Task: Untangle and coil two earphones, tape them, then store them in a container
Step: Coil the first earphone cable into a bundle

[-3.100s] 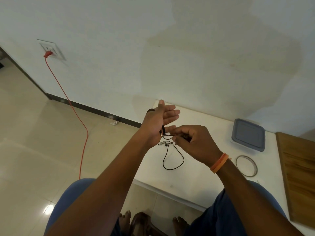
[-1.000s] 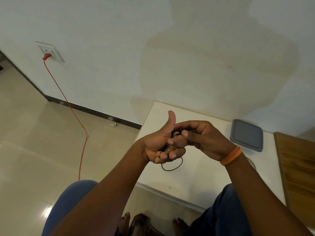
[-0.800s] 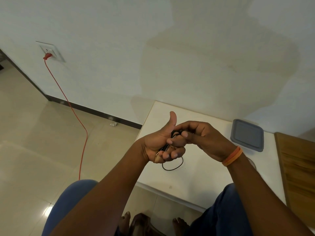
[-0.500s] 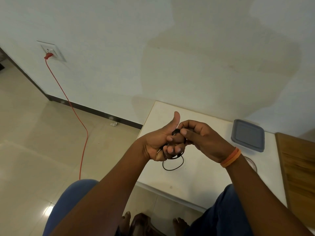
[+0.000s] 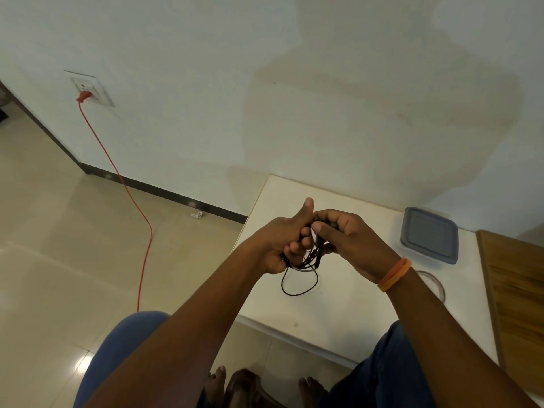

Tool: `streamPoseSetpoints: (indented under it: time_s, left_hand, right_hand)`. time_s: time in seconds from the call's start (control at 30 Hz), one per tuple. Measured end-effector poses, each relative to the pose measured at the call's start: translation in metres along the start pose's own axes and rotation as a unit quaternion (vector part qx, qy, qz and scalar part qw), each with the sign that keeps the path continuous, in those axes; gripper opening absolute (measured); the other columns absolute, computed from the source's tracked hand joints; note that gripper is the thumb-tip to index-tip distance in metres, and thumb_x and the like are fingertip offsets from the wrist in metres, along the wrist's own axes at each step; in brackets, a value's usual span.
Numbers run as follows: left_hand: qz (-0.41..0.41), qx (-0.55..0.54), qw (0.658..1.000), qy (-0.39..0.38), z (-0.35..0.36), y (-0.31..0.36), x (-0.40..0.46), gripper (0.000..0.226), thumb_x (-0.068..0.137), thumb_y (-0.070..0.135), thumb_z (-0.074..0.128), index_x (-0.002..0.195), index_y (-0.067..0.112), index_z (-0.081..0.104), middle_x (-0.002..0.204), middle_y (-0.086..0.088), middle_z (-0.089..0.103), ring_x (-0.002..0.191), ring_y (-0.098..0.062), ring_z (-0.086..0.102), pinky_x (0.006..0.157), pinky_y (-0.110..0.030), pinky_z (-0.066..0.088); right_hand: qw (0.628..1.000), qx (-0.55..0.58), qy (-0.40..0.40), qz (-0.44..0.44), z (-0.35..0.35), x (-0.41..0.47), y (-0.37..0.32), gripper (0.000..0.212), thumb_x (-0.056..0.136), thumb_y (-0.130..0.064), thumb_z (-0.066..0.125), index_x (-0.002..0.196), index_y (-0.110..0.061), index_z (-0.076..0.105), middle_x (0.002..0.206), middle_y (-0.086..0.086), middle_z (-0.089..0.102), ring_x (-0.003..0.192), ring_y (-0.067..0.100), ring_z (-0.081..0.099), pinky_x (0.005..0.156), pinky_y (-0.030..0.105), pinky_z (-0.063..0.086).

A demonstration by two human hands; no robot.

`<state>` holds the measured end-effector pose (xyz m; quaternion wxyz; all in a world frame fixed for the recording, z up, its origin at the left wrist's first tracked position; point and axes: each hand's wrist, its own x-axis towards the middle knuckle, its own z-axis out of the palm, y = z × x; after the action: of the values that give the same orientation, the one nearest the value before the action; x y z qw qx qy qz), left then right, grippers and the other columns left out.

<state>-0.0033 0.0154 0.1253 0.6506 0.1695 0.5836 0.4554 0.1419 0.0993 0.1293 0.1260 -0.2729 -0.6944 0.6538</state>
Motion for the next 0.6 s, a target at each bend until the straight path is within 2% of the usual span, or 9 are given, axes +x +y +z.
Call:
streamPoseSetpoints:
  time_s: [0.1, 0.2, 0.27, 0.33, 0.4, 0.5, 0.6]
  left_hand:
    - [-0.037, -0.033, 0.997, -0.060, -0.001, 0.003, -0.002, 0.063, 0.085, 0.078, 0.038, 0.058, 0.021, 0.038, 0.047, 0.004, 0.037, 0.029, -0.003, 0.025, 0.028, -0.010, 0.019]
    - [-0.081, -0.101, 0.981, -0.142, -0.004, 0.006, -0.004, 0.067, 0.086, 0.078, 0.027, 0.050, 0.022, 0.040, 0.041, 0.005, 0.036, 0.024, -0.001, 0.026, 0.026, -0.009, 0.016]
    - [-0.101, -0.135, 0.971, -0.169, -0.003, 0.007, -0.006, 0.070, 0.085, 0.078, 0.024, 0.048, 0.022, 0.042, 0.038, 0.005, 0.037, 0.022, -0.001, 0.027, 0.025, -0.009, 0.016]
    - [-0.113, -0.157, 0.965, -0.178, -0.001, 0.006, -0.006, 0.071, 0.085, 0.079, 0.024, 0.047, 0.022, 0.042, 0.038, 0.005, 0.037, 0.021, 0.000, 0.027, 0.024, -0.009, 0.017]
    - [-0.117, -0.172, 0.962, -0.179, 0.000, 0.005, -0.006, 0.072, 0.085, 0.079, 0.024, 0.046, 0.021, 0.043, 0.038, 0.005, 0.038, 0.021, -0.001, 0.028, 0.023, -0.010, 0.017]
    - [-0.122, -0.171, 0.966, -0.149, -0.001, 0.006, -0.005, 0.072, 0.085, 0.079, 0.026, 0.046, 0.021, 0.043, 0.039, 0.006, 0.038, 0.022, -0.002, 0.028, 0.024, -0.010, 0.017]
    - [-0.122, -0.154, 0.974, -0.114, -0.002, 0.004, -0.003, 0.072, 0.086, 0.079, 0.027, 0.047, 0.020, 0.042, 0.042, 0.006, 0.036, 0.025, -0.001, 0.026, 0.025, -0.011, 0.018]
  right_hand:
    - [1.000, 0.013, -0.001, -0.003, 0.000, -0.001, -0.001, 0.021, 0.099, -0.021, 0.053, 0.116, -0.016, 0.065, 0.104, 0.007, 0.072, 0.095, 0.022, 0.068, 0.076, 0.034, 0.058]
    - [0.999, -0.005, 0.026, -0.026, 0.003, -0.001, -0.001, 0.023, 0.097, -0.028, 0.054, 0.115, -0.019, 0.066, 0.115, 0.008, 0.067, 0.103, 0.021, 0.066, 0.084, 0.035, 0.057]
    - [0.999, -0.001, 0.034, -0.021, 0.006, -0.001, -0.002, 0.026, 0.098, -0.030, 0.052, 0.116, -0.018, 0.065, 0.116, 0.008, 0.067, 0.105, 0.022, 0.066, 0.088, 0.039, 0.057]
    - [0.999, -0.020, 0.032, -0.018, 0.010, -0.001, -0.003, 0.026, 0.100, -0.028, 0.049, 0.116, -0.016, 0.065, 0.109, 0.005, 0.071, 0.102, 0.020, 0.067, 0.086, 0.038, 0.057]
    - [0.995, -0.074, 0.060, -0.034, 0.014, -0.001, -0.004, 0.024, 0.100, -0.026, 0.049, 0.112, -0.015, 0.066, 0.102, 0.001, 0.072, 0.094, 0.014, 0.068, 0.082, 0.030, 0.057]
    - [0.984, -0.129, 0.111, -0.057, 0.022, 0.000, -0.002, 0.019, 0.100, -0.021, 0.051, 0.103, -0.014, 0.068, 0.091, -0.007, 0.070, 0.080, 0.002, 0.063, 0.071, 0.020, 0.049]
    - [0.977, -0.151, 0.142, -0.048, 0.028, 0.001, 0.001, 0.017, 0.099, -0.018, 0.051, 0.102, -0.014, 0.068, 0.091, -0.008, 0.068, 0.079, 0.001, 0.060, 0.072, 0.018, 0.045]
